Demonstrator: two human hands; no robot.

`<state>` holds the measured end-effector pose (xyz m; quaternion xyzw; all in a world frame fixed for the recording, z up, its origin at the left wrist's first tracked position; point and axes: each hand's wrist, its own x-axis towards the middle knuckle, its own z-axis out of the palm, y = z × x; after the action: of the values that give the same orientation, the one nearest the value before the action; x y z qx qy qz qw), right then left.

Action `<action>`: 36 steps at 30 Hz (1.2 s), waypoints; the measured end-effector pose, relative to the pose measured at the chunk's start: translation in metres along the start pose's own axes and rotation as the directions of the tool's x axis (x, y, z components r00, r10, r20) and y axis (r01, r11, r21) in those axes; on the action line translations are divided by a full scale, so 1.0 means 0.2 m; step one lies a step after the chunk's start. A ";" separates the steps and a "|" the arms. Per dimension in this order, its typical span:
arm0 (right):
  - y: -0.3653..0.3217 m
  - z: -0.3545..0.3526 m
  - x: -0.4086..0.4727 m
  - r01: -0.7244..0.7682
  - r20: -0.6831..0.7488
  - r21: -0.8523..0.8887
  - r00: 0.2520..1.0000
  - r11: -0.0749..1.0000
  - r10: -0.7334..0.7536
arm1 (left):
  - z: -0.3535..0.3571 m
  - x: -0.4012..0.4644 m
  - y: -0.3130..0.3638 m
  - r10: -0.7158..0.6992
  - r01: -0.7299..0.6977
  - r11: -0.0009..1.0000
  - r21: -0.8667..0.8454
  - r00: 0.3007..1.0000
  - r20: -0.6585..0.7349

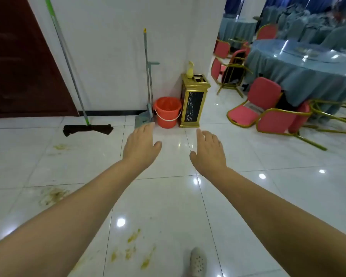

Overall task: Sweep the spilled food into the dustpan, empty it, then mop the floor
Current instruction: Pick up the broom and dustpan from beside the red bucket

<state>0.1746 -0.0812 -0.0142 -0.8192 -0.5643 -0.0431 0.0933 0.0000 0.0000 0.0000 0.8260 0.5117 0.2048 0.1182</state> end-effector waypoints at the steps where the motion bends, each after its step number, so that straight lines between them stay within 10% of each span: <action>1: 0.05 0.02 0.06 -0.005 0.021 0.007 1.000 1.000 0.005 | 0.05 0.06 0.02 -0.005 0.006 1.000 -0.003 1.000 0.005; 16: 0.72 0.30 1.15 0.112 0.191 0.050 0.974 0.992 -0.119 | 0.63 1.06 0.36 -0.255 0.261 0.958 -0.116 0.965 0.063; 36: 0.50 0.64 2.69 0.204 0.200 0.076 0.956 0.976 -0.215 | 0.94 2.42 -0.18 -0.377 0.398 0.897 -0.194 0.916 0.136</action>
<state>0.4565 0.4036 -0.0542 -0.7520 -0.6554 0.0480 0.0513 0.2476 0.4516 -0.0758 0.6984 0.6342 0.1923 0.2704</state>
